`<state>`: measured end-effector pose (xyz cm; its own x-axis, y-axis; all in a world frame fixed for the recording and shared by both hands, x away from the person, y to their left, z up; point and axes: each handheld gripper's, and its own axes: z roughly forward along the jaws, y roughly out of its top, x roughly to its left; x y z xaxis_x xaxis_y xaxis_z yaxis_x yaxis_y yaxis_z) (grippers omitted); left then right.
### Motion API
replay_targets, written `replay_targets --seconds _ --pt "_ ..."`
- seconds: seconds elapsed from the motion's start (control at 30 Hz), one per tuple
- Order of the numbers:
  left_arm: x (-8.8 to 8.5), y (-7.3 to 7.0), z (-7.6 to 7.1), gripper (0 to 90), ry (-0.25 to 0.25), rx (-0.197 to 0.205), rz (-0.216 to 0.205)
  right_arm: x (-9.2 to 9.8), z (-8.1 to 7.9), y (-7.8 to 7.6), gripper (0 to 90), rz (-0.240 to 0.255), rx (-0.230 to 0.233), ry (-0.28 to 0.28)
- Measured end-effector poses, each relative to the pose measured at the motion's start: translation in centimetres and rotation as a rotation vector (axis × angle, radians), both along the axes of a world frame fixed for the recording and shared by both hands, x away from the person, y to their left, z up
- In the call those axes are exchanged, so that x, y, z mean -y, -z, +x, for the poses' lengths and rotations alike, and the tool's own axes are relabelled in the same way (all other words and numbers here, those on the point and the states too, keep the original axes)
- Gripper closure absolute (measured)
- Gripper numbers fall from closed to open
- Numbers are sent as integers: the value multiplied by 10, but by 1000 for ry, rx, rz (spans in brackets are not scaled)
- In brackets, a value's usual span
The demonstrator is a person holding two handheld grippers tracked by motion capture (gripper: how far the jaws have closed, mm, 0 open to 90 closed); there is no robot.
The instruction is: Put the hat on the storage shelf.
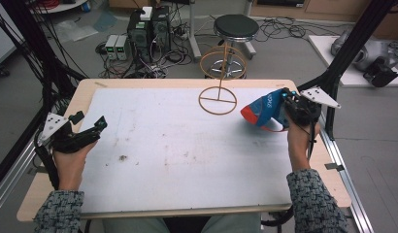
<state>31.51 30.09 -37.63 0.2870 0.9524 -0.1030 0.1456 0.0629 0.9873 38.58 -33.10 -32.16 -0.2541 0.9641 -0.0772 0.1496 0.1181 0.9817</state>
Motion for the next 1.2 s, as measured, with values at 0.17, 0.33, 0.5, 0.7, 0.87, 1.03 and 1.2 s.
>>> replay_targets --seconds 0.17,0.33,0.5,0.7,0.87,1.03,1.2 --pt "-1 0 0 170 -1 -2 0 -1 5 -15 887 -1 17 3" --pt "-1 0 0 170 -2 0 -6 -1 12 -33 887 5 40 24" --pt "-2 0 0 170 -1 0 -3 0 21 -52 887 30 68 51" --pt "-3 0 0 170 -5 0 -7 -4 31 -73 887 34 87 95" --pt "-4 -1 0 170 -6 2 -2 -9 43 -93 887 62 96 128" --pt "-6 -2 0 170 -11 7 -9 -13 55 -109 887 90 106 148" --pt "-7 -2 0 170 -13 8 -16 -18 65 -122 887 117 125 159"
